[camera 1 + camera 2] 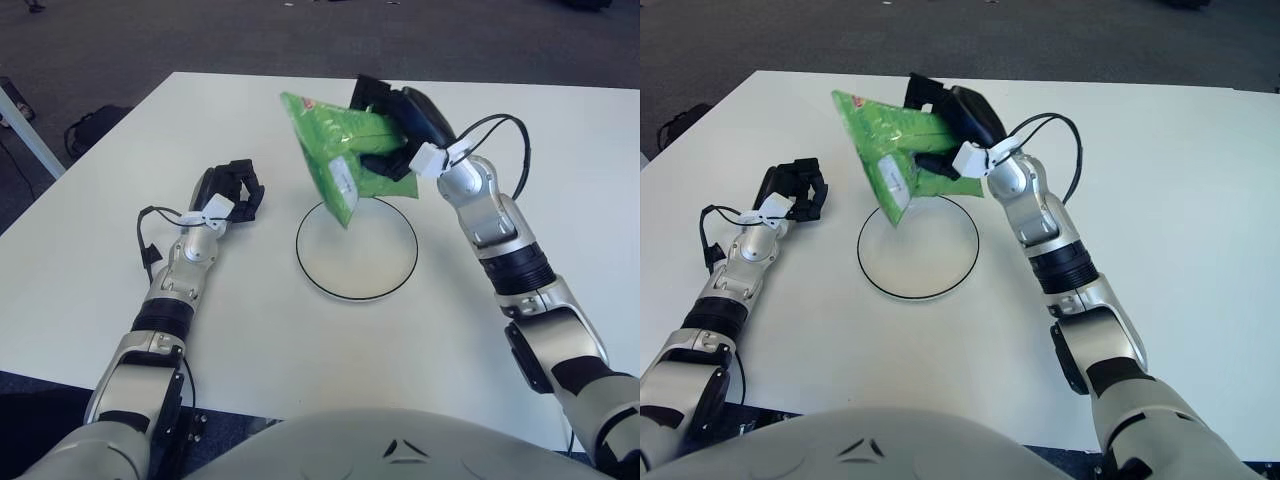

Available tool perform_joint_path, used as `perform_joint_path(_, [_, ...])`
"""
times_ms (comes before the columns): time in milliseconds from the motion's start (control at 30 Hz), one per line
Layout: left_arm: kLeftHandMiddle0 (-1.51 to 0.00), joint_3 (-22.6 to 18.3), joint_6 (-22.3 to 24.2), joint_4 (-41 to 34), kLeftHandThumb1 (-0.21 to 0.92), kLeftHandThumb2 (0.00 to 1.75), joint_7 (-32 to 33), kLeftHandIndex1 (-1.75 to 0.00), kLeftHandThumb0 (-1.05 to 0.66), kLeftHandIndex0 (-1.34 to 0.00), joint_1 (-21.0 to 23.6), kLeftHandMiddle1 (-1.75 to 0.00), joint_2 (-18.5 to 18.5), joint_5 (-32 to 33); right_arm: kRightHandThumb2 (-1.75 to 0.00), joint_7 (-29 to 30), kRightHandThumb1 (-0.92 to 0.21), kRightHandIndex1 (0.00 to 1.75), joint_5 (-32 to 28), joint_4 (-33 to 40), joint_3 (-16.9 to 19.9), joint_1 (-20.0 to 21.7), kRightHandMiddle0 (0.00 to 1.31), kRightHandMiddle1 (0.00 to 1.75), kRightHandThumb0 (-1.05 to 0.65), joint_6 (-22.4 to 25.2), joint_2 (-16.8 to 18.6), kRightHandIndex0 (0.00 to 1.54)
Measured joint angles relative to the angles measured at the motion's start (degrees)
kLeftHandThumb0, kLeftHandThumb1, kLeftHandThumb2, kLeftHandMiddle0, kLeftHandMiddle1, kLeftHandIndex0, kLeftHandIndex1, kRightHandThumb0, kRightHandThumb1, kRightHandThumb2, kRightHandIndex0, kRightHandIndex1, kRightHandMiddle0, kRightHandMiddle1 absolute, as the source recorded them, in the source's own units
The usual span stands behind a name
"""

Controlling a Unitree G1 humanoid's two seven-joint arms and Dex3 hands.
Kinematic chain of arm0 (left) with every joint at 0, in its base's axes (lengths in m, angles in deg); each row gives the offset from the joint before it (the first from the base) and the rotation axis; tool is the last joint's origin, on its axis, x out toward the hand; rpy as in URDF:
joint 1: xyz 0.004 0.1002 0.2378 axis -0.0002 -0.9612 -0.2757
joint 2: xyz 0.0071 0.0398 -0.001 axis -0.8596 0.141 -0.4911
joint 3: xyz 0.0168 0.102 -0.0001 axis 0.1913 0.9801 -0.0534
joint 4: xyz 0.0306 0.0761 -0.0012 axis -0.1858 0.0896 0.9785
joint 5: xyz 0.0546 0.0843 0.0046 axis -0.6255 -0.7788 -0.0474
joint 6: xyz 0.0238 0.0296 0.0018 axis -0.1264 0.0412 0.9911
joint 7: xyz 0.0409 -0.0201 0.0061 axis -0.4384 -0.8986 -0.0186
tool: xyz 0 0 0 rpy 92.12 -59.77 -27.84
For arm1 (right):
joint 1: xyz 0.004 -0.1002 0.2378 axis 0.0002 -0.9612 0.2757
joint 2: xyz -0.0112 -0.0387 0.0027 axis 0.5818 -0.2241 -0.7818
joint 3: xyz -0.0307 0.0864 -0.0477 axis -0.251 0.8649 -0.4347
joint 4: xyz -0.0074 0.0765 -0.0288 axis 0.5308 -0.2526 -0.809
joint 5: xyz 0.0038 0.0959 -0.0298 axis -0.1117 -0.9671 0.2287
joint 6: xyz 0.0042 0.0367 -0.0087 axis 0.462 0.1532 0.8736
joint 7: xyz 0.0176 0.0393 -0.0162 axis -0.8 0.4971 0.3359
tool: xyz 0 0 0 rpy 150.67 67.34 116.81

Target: Put the snack into the plate.

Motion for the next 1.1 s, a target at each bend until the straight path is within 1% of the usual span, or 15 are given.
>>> perform_joint_path(167, [-1.38, 0.2, 0.0, 0.0, 0.57, 1.09, 0.3, -1.75, -0.51, -1.13, 0.0, -1.75, 0.0, -0.1, -1.65, -2.8, -0.03, 1.72, 0.0, 0.6, -0.7, -0.7, 0.59, 1.75, 0.00, -0.6, -0.1, 0.84])
perform_joint_path(400, [-1.38, 0.3, 0.0, 0.1, 0.57, 1.08, 0.4, -1.75, -0.51, -1.12, 0.0, -1.75, 0.0, -0.1, -1.64, -6.8, -0.03, 1.72, 0.1, 0.3, -3.6, -1.7, 0.59, 1.75, 0.00, -6.4, -1.0, 0.84])
perform_joint_path(567, [-1.38, 0.4, 0.1, 0.1, 0.57, 1.08, 0.6, -1.75, -0.51, -1.12, 0.1, -1.75, 0.0, -0.1, -1.63, -10.9, -0.04, 1.74, -0.3, 0.4, -5.0, -2.1, 0.58, 1.75, 0.00, -7.3, -1.2, 0.82])
perform_joint_path(633, [-1.38, 0.4, 0.1, 0.1, 0.57, 1.08, 0.6, -1.75, -0.50, -1.12, 0.1, -1.75, 0.0, -0.1, -1.64, -12.9, -0.02, 1.74, -0.5, 0.5, -5.3, -2.2, 0.62, 1.69, 0.00, -7.3, -1.5, 0.84])
perform_joint_path(700, [-1.37, 0.5, 0.1, 0.1, 0.56, 1.08, 0.7, -1.75, -0.50, -1.12, 0.1, -1.75, 0.0, -0.1, -1.57, -14.6, -0.05, 1.74, -0.6, 0.5, -5.7, -2.4, 0.66, 1.59, 0.00, -7.5, -1.9, 0.81])
perform_joint_path(833, [-1.37, 0.5, 0.0, 0.1, 0.55, 1.10, 0.8, -1.75, -0.49, -1.12, 0.1, -1.75, 0.0, -0.1, -1.50, -17.2, -0.09, 1.75, -0.6, -0.1, -6.4, -3.0, 0.67, 1.52, -0.01, -8.8, -2.9, 0.78])
perform_joint_path(933, [-1.36, 0.6, 0.0, 0.1, 0.54, 1.12, 0.9, -1.75, -0.49, -1.13, 0.1, -1.75, -0.1, -0.3, -1.35, -18.4, -0.21, 1.75, -0.6, -0.9, -6.8, -3.1, 0.64, 1.45, -0.01, -9.8, -3.4, 0.69])
perform_joint_path(967, [-1.37, 0.7, 0.0, 0.1, 0.53, 1.13, 1.0, -1.75, -0.49, -1.14, 0.1, -1.75, -0.1, -0.5, -1.28, -18.7, -0.26, 1.75, -0.6, -1.2, -6.8, -3.1, 0.62, 1.43, -0.01, -10.2, -3.6, 0.65])
perform_joint_path(1000, [-1.37, 0.7, 0.0, 0.1, 0.53, 1.13, 1.1, -1.75, -0.49, -1.14, 0.1, -1.75, -0.1, -0.6, -1.20, -19.1, -0.33, 1.74, -0.6, -1.4, -6.8, -3.0, 0.56, 1.46, -0.01, -10.5, -3.7, 0.58])
perform_joint_path(1033, [-1.37, 0.8, 0.0, 0.1, 0.52, 1.14, 1.2, -1.75, -0.49, -1.15, 0.1, -1.75, -0.1, -0.7, -1.08, -19.5, -0.45, 1.74, -0.6, -1.8, -6.8, -2.9, 0.47, 1.51, -0.01, -10.9, -3.8, 0.48])
perform_joint_path(1067, [-1.37, 0.8, -0.1, 0.1, 0.52, 1.14, 1.2, -1.75, -0.49, -1.15, 0.1, -1.75, -0.1, -0.7, -0.89, -19.7, -0.58, 1.72, -0.6, -2.1, -6.8, -2.9, 0.44, 1.54, -0.14, -11.2, -4.0, 0.32])
perform_joint_path(1100, [-1.37, 0.8, -0.1, 0.2, 0.52, 1.15, 1.2, -1.75, -0.49, -1.15, 0.1, -1.75, -0.1, -0.8, -0.76, -20.1, -0.66, 1.70, -0.6, -2.4, -6.8, -2.8, 0.42, 1.56, -0.22, -11.5, -4.1, 0.21])
